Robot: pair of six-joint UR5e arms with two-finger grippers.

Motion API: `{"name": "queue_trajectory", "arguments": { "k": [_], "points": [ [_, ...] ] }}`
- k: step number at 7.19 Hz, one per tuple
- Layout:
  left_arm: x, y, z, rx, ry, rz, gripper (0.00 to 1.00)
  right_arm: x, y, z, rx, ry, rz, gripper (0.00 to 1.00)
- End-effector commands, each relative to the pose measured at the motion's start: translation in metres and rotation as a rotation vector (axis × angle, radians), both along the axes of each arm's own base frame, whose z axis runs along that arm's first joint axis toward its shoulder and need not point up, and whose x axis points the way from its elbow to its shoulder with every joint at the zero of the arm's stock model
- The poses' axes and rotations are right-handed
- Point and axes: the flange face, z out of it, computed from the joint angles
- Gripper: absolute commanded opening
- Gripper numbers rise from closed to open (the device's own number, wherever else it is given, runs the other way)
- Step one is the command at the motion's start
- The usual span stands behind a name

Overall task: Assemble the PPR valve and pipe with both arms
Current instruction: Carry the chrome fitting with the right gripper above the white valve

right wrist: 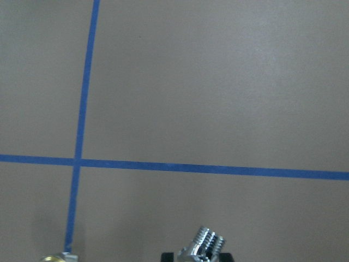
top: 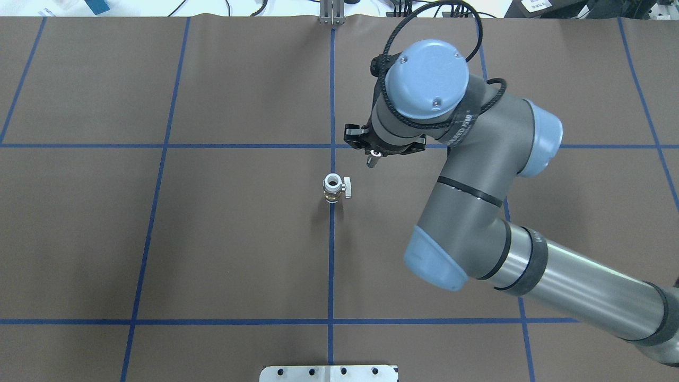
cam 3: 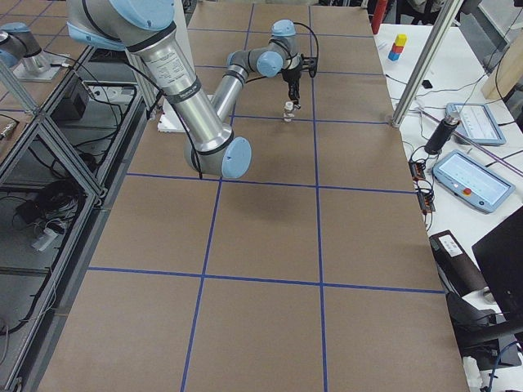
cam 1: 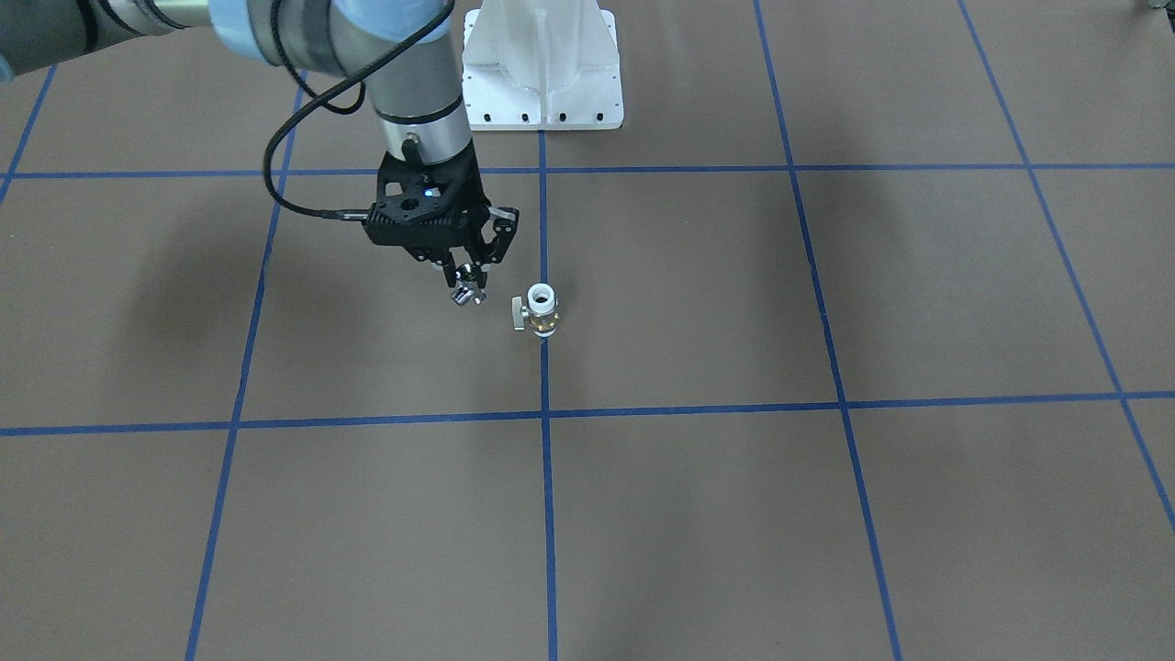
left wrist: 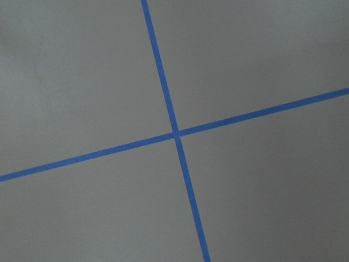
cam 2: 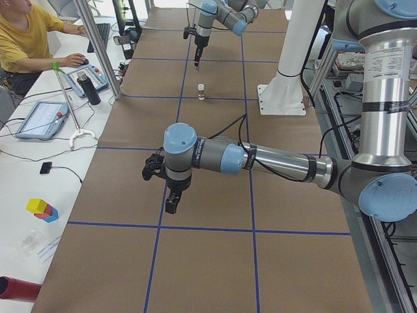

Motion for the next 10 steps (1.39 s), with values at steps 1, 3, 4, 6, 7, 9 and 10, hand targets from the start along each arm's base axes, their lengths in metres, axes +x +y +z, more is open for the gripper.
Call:
{"name": "queue_trajectory", "arguments": {
  "k": [1, 3, 4, 6, 7, 9, 10],
  "points": [
    [0.000, 0.000, 0.002, -0.003, 0.000, 0.000, 1.00, -0.053, 0.021, -0.025, -0.041, 0.051, 0.041, 0.00],
    [0.000, 0.000, 0.002, -0.003, 0.000, 0.000, 1.00, -0.079, 0.020, -0.037, -0.060, 0.131, 0.039, 0.00],
    [0.000, 0.000, 0.002, -0.003, 0.000, 0.000, 1.00, -0.082, 0.018, -0.039, -0.057, 0.131, 0.039, 0.00],
    [0.000, 0.000, 0.003, -0.005, 0.000, 0.000, 1.00, -0.082, 0.019, -0.045, -0.054, 0.124, 0.038, 0.00],
    [0.000, 0.001, 0.005, -0.009, 0.000, 0.000, 1.00, -0.081, 0.017, -0.044, -0.039, 0.129, 0.041, 0.00],
    [0.000, 0.001, 0.004, -0.008, 0.000, 0.000, 1.00, -0.080, 0.017, -0.046, -0.027, 0.123, 0.043, 0.00],
    [0.000, 0.001, 0.004, -0.006, 0.000, 0.000, 1.00, -0.080, 0.015, -0.045, -0.019, 0.125, 0.050, 0.00]
  ]
}}
